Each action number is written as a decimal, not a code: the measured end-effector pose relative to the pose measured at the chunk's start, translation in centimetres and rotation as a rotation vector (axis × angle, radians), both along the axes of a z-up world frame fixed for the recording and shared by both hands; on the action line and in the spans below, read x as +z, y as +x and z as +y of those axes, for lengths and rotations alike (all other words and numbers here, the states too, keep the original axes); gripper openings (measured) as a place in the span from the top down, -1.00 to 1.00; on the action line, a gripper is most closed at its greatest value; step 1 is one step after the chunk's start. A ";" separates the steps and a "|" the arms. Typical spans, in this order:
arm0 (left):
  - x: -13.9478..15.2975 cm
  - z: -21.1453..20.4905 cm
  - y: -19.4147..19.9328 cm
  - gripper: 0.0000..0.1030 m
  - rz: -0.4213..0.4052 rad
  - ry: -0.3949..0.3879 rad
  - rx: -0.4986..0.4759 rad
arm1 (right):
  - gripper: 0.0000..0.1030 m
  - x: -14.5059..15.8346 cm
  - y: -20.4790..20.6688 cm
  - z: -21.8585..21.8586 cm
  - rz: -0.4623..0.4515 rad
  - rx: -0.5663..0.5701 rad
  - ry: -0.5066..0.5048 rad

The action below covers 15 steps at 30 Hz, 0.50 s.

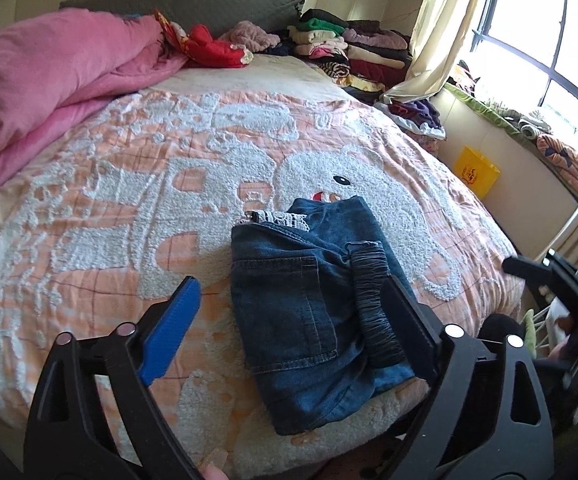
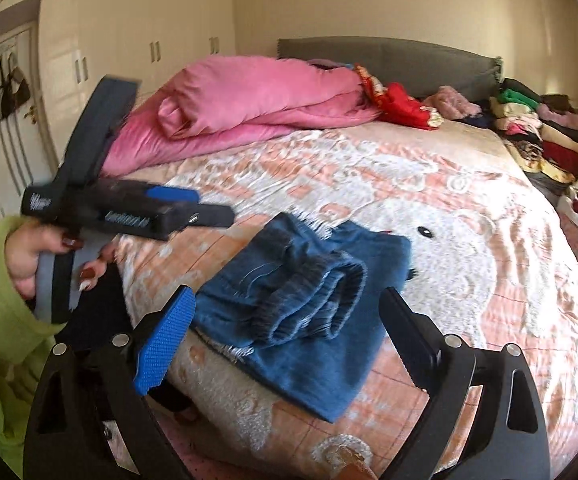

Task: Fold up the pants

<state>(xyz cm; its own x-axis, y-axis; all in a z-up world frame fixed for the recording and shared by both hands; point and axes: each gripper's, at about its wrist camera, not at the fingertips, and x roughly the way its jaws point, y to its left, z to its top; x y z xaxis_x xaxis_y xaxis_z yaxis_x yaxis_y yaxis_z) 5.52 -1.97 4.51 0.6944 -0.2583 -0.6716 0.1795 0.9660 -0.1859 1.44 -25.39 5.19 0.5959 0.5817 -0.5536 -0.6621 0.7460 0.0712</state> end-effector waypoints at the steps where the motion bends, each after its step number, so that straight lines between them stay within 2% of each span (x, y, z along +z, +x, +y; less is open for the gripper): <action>1: 0.1 0.0 -0.1 -0.73 -0.004 0.005 0.001 | -0.79 0.2 0.0 -0.1 0.000 -0.012 0.005; 7: 0.0 0.3 -0.4 -0.80 -0.008 0.006 0.008 | -0.80 0.8 1.0 -1.1 -0.005 -0.088 0.003; 15: -1.5 0.9 -0.1 -0.81 0.025 0.000 0.026 | -0.80 -0.2 2.5 -1.6 0.021 -0.167 -0.021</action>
<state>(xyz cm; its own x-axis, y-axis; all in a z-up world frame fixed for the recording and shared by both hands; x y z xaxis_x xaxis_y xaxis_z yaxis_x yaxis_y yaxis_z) 5.47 -1.08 3.01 0.6837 -0.2403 -0.6890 0.1498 0.9703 -0.1898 3.97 -26.96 5.02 0.6712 0.4640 -0.5781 -0.5276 0.8469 0.0671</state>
